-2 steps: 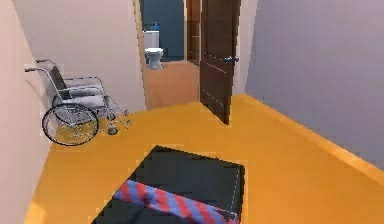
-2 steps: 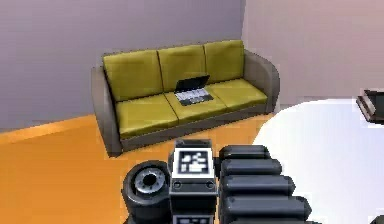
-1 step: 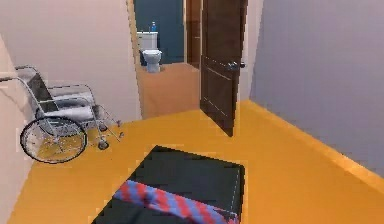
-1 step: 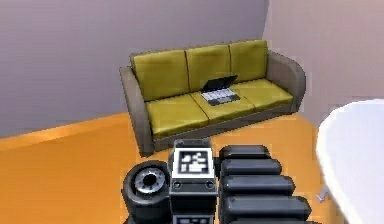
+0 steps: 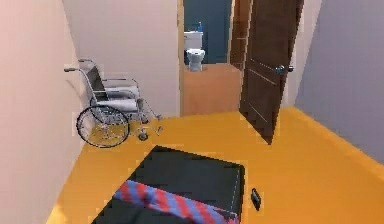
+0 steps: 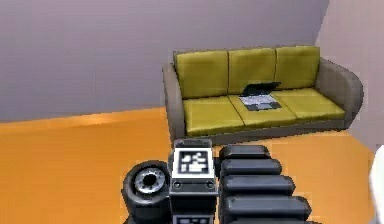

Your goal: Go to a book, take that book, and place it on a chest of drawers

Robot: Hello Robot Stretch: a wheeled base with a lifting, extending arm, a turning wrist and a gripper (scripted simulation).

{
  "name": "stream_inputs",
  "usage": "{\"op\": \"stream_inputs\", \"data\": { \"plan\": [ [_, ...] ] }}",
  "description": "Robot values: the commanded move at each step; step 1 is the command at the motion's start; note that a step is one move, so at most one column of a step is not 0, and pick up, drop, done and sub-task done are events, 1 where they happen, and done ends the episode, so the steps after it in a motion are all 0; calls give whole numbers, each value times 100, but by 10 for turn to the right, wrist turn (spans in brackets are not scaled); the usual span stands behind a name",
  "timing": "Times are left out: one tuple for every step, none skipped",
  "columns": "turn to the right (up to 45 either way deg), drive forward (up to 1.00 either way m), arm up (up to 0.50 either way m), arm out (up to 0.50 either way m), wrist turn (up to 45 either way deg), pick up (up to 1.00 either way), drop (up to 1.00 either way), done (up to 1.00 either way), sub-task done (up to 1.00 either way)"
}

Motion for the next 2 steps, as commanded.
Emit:
{"op": "stream_inputs", "data": {
  "plan": [
    [0, 100, 0, 0, 0, 0, 0, 0, 0],
    [-90, 0, 0, 0, 0, 0, 0, 0, 0]
  ]
}}
